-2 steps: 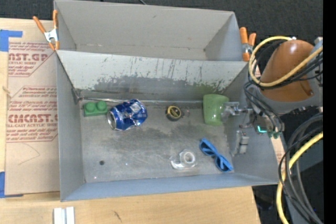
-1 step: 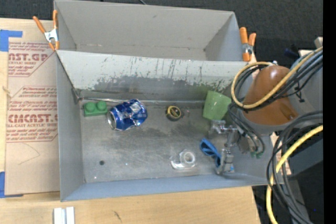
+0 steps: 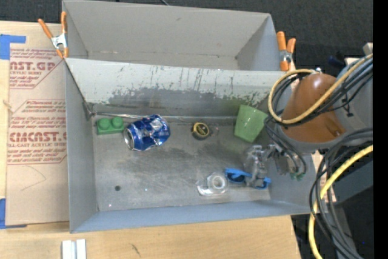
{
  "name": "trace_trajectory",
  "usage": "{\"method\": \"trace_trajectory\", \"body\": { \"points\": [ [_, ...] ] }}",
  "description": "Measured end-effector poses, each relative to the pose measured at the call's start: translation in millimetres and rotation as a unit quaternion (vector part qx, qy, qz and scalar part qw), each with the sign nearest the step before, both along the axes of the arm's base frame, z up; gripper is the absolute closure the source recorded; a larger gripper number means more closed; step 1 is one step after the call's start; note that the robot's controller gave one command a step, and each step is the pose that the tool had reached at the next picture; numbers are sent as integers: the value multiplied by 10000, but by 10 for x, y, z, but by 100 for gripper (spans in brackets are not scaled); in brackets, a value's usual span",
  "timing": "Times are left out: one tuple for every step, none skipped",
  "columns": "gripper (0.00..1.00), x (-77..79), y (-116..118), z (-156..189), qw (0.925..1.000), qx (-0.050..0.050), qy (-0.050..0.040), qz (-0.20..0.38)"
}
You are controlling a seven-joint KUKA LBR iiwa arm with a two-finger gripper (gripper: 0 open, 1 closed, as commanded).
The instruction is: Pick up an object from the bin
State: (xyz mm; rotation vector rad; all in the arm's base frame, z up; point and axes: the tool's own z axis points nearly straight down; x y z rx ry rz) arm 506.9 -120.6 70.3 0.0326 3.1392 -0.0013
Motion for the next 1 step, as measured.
{"method": "trace_trajectory", "body": {
  "points": [
    [100,-36,290,1510,9998,-5,-35,204]
  ]
}}
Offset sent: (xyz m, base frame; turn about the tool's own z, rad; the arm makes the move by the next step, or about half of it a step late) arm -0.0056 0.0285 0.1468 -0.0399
